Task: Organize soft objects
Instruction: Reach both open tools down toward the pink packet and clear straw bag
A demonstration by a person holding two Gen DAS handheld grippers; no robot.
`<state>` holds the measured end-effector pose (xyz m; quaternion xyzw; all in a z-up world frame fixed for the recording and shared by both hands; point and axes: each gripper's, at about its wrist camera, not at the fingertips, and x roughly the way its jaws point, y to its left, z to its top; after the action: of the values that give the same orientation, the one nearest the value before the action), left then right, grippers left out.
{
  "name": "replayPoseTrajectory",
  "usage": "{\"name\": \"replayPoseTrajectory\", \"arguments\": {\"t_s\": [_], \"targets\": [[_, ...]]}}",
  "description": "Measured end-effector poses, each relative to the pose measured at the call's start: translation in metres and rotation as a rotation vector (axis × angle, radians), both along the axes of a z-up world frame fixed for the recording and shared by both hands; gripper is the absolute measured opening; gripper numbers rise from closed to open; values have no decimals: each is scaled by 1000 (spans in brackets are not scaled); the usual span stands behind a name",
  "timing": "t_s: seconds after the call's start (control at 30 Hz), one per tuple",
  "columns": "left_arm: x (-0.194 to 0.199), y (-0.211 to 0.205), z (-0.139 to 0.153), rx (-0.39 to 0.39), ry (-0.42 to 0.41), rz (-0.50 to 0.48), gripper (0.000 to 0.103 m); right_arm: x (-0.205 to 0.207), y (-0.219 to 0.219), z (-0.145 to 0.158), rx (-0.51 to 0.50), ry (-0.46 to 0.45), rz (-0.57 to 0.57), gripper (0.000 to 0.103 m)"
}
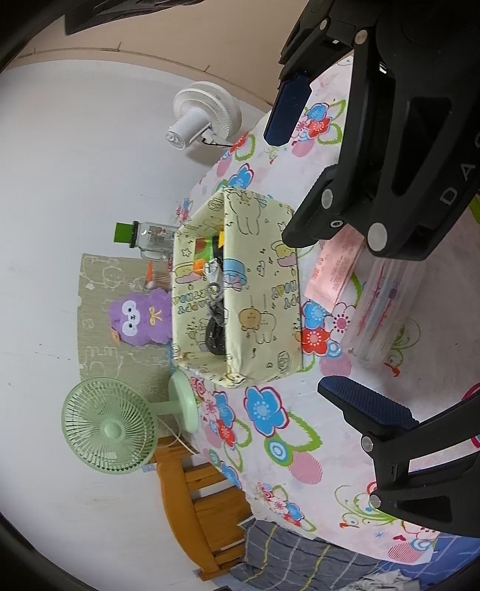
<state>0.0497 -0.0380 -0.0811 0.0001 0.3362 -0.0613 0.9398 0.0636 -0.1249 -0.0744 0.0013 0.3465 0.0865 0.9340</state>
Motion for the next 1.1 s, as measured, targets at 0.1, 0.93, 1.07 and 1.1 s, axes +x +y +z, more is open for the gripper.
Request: {"name": "replayPoseTrajectory", "arguments": {"t_s": [0.1, 0.93, 1.07, 1.1], "targets": [[2, 0, -6, 1, 13, 4, 94, 3, 1, -7, 4, 13, 11, 84], [29, 1, -63, -24, 214, 29, 94, 33, 3, -64, 1, 161, 38, 84], [33, 3, -69, -27, 239, 40, 95, 37, 6, -71, 1, 182, 52, 84], [34, 3, -70, -26, 245, 41, 95, 39, 5, -72, 3, 186, 54, 84]]}}
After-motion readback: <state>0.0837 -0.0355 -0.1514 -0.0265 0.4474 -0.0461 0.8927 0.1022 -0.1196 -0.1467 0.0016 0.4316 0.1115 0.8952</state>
